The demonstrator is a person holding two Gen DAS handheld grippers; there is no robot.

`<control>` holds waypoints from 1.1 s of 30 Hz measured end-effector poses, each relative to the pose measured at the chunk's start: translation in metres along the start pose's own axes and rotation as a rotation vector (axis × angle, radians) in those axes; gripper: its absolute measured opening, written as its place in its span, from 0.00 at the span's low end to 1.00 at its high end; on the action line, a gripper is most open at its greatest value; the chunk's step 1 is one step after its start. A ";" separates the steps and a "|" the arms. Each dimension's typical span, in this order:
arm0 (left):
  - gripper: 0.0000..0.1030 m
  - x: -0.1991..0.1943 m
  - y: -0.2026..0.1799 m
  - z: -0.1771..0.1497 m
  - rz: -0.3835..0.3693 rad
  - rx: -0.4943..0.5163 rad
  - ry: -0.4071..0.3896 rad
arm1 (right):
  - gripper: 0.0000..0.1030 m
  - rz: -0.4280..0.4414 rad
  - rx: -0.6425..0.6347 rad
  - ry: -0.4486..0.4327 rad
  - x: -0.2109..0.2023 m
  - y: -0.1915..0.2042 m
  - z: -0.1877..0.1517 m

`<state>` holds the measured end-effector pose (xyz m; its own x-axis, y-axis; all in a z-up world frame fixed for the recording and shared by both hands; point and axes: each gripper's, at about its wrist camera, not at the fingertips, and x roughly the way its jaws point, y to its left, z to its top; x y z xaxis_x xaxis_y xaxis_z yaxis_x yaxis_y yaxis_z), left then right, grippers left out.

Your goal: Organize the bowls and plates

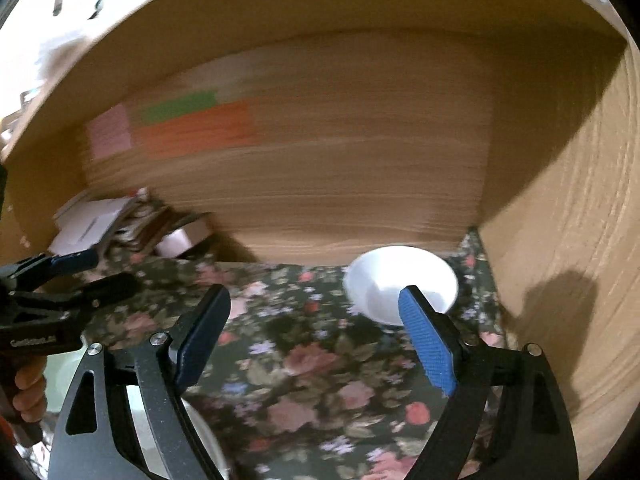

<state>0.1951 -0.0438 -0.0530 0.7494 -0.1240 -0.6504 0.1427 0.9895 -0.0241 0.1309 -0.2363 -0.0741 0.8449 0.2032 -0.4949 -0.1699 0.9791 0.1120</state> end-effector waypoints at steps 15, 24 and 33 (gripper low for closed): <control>0.82 0.087 -0.018 0.018 -0.020 0.043 0.137 | 0.82 -0.162 0.117 0.135 0.075 -0.070 -0.007; 0.82 0.120 -0.023 0.017 -0.027 0.054 0.189 | 0.71 -0.216 0.198 0.225 0.119 -0.105 -0.014; 0.82 0.147 -0.027 0.023 -0.040 0.024 0.237 | 0.38 -0.205 0.216 0.326 0.149 -0.116 -0.024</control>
<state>0.3158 -0.0902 -0.1305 0.5708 -0.1397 -0.8091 0.1868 0.9817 -0.0378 0.2641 -0.3189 -0.1815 0.6397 0.0312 -0.7679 0.1241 0.9819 0.1433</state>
